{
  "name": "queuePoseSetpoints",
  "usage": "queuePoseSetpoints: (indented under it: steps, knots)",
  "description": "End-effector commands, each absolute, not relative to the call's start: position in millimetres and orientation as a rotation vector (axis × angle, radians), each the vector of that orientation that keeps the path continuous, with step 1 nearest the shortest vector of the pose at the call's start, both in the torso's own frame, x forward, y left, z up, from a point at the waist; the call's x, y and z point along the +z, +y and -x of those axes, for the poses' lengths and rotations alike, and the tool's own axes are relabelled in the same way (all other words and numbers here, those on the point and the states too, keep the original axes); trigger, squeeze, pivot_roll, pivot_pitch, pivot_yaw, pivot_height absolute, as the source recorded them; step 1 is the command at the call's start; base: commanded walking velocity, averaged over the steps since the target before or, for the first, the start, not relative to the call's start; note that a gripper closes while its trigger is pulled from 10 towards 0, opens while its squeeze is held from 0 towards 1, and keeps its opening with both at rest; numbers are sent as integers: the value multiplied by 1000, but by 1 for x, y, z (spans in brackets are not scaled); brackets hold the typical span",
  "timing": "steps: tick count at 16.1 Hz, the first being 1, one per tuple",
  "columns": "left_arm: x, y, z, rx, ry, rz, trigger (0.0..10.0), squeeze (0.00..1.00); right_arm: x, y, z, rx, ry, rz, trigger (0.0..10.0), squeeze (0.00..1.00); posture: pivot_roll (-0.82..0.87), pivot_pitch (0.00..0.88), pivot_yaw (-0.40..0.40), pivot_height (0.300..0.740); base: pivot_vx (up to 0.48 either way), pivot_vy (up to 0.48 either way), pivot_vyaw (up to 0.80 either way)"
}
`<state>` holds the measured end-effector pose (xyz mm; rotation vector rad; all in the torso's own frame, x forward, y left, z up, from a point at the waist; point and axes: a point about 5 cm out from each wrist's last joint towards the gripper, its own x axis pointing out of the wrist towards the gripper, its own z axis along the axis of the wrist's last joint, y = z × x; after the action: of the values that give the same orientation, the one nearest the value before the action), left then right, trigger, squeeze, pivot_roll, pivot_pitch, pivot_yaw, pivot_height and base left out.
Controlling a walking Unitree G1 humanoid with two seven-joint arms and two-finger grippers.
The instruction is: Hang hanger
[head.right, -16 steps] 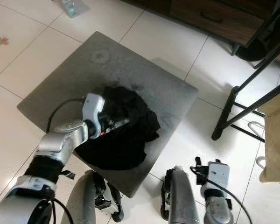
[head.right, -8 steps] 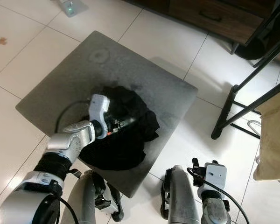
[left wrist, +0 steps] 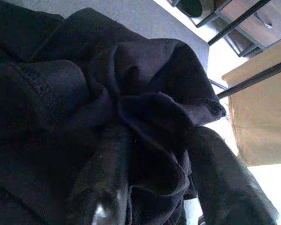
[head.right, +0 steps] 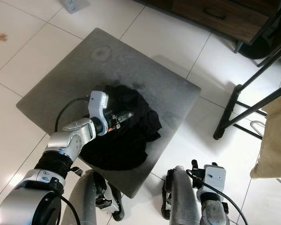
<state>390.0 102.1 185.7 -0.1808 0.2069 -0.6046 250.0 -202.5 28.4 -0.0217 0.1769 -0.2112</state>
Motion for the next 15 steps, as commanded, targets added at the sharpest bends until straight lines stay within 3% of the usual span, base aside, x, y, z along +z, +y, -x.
queuePoseSetpoints:
  steps: [1, 15]
  knots:
    - [173, 102, -387, -611, 242, 200, 0, 0, 15, -206, -236, -237, 242, 13, 10000, 0, -138, 564, 36, 591, 0, 0, 0]
    - [170, 110, -381, -612, 248, 290, 0, 0, 12, -205, -246, -250, 273, 9, 10000, 0, -124, 518, 50, 591, 0, 0, 0]
